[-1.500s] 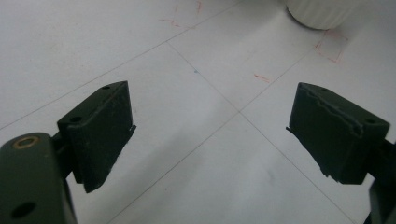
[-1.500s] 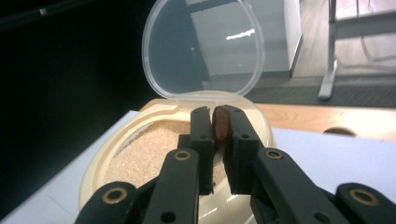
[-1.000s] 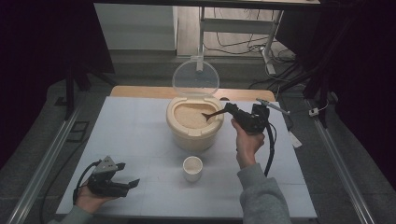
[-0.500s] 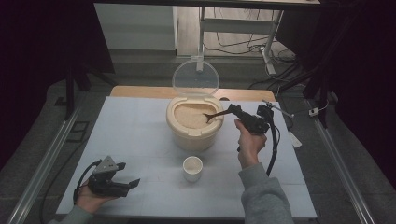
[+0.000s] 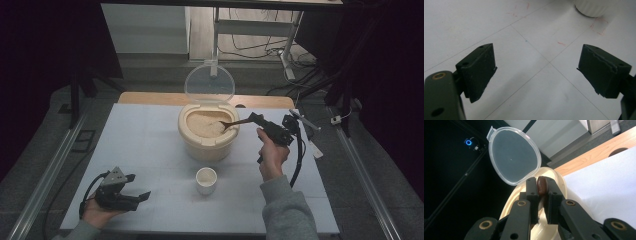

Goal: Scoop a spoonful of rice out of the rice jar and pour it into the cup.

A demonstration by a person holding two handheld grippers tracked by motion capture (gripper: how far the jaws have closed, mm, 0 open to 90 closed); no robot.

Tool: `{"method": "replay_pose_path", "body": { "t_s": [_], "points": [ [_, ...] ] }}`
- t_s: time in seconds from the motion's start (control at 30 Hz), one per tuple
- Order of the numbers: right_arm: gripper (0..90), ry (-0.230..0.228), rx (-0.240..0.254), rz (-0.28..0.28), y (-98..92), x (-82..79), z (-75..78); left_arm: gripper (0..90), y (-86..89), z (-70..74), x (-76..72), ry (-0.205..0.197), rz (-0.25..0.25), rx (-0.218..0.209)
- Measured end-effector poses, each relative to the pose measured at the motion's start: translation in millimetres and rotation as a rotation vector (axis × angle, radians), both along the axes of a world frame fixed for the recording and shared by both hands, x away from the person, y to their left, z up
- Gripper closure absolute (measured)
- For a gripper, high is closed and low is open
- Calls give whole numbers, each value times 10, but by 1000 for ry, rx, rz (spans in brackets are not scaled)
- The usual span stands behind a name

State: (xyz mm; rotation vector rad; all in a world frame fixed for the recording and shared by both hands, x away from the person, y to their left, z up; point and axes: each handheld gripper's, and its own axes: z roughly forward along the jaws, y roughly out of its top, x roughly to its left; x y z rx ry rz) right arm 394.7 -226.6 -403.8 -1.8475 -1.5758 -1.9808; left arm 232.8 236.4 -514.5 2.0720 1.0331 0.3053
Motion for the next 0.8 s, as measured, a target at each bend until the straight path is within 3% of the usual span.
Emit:
{"method": "replay_pose_path", "body": {
  "t_s": [0.4, 0.53, 0.8],
  "points": [
    [833, 29, 77, -12, -19, 16, 3, 140, 11, 0, 3, 1, 4, -2],
    [833, 29, 70, -1, -36, 15, -5, 141, 13, -1, 6, 4, 5, 0],
    [833, 13, 99, -8, -67, -5, 30, 141, 11, 2, 4, 2, 4, 0]
  ]
}}
